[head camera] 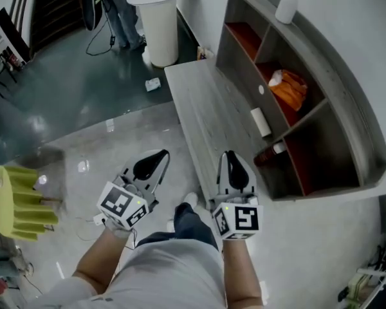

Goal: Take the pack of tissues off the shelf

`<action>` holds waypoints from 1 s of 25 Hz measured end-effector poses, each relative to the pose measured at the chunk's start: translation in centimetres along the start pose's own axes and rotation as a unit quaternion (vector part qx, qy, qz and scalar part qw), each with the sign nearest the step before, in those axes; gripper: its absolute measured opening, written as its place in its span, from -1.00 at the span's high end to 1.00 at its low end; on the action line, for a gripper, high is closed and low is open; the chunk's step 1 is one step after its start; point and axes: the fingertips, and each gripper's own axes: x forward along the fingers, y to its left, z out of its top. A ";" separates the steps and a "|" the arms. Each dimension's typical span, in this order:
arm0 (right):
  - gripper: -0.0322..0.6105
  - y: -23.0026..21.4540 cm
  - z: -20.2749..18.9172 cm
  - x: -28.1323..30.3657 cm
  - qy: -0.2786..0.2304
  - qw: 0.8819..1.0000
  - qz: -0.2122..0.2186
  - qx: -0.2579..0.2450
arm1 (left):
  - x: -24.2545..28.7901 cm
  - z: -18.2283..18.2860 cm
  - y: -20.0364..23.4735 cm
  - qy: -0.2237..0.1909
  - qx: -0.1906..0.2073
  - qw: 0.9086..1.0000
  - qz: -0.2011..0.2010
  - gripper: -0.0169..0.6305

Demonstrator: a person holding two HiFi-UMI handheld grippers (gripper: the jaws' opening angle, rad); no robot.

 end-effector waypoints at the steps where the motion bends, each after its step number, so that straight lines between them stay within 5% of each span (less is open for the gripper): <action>1: 0.82 -1.1 0.2 0.4 -0.003 1.000 -0.013 -0.002 | 1.2 0.1 0.2 0.000 0.001 1.000 -0.006 0.89; 8: 0.82 -9.9 1.9 3.2 -0.028 0.991 -0.134 0.006 | 10.8 1.5 0.8 0.002 0.016 0.998 -0.068 0.88; 16: 0.80 -17.6 3.5 6.4 -0.039 0.961 -0.275 -0.004 | 22.0 2.5 0.6 0.006 0.035 0.991 -0.131 0.88; 19: 0.53 -20.1 3.1 7.9 -0.026 0.953 -0.301 -0.008 | 26.2 2.0 0.3 0.011 0.038 0.988 -0.146 0.86; 25: 0.38 -24.8 2.1 8.9 -0.003 0.933 -0.359 0.012 | 32.7 1.2 -1.2 0.033 0.043 0.983 -0.178 0.65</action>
